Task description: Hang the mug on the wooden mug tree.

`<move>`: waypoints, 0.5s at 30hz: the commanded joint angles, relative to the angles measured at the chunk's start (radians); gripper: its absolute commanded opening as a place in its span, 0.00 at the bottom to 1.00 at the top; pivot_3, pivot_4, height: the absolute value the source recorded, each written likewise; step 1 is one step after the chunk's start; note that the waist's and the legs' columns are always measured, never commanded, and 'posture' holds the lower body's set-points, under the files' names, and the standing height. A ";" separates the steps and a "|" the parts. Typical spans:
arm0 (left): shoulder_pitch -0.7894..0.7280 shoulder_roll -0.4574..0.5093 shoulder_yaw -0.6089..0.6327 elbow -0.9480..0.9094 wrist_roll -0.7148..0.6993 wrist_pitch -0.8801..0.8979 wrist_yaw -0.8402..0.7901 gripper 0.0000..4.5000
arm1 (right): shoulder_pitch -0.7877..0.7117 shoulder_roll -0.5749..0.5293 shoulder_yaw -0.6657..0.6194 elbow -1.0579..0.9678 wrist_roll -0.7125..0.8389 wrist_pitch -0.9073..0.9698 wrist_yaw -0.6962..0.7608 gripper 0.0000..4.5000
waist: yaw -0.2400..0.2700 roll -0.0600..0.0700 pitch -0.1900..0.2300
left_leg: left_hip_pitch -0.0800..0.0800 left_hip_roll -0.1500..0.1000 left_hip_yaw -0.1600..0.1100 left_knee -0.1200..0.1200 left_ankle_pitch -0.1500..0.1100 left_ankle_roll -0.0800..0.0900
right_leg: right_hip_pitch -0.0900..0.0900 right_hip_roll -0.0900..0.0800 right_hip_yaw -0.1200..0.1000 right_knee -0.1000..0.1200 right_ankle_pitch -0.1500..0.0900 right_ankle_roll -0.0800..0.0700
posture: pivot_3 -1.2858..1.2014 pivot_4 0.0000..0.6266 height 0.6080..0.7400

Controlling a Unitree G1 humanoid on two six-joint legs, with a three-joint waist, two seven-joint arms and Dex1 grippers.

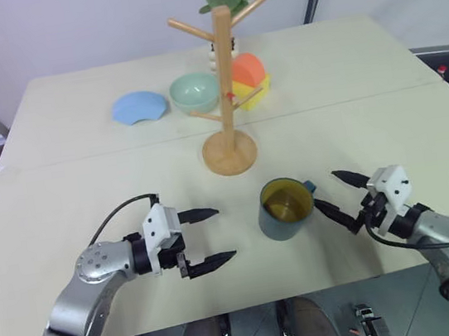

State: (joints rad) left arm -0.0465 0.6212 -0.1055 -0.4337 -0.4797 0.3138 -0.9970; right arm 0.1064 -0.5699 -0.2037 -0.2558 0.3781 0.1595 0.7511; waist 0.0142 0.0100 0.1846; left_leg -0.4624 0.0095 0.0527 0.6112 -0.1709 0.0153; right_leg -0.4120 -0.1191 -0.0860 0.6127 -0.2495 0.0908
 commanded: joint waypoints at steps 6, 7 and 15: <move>0.013 0.003 0.015 -0.044 -0.008 -0.003 0.021 1.00 | -0.058 0.016 0.033 0.032 0.008 -0.020 0.022 0.94 | -0.001 0.000 0.000 | 0.001 0.001 0.000 0.002 0.000 0.000 | 0.001 0.000 0.000 0.000 0.000 0.000 | 0.52 0.24 1.00; 0.015 0.004 0.018 -0.044 -0.008 -0.004 0.022 1.00 | -0.063 0.017 0.038 0.035 0.009 -0.019 0.024 0.94 | -0.001 0.000 0.000 | 0.001 0.001 0.000 0.002 0.000 0.000 | 0.001 0.000 0.000 0.000 0.000 0.000 | 0.52 0.24 1.00; 0.036 0.008 0.030 -0.050 -0.003 -0.012 0.034 1.00 | -0.091 0.033 0.065 0.062 0.011 -0.018 0.039 0.94 | -0.001 0.000 0.000 | 0.001 0.002 0.001 0.002 0.000 0.000 | 0.001 0.001 0.000 0.000 0.002 -0.001 | 0.52 0.24 1.00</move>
State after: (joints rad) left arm -0.0123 0.6241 -0.0998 -0.4458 -0.4798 0.3195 -0.9670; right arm 0.0250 -0.5450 -0.1322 -0.1881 0.3764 0.1593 0.7842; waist 0.0136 0.0100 0.1845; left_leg -0.4613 0.0111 0.0534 0.6136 -0.1709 0.0151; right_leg -0.4109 -0.1183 -0.0863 0.6131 -0.2477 0.0902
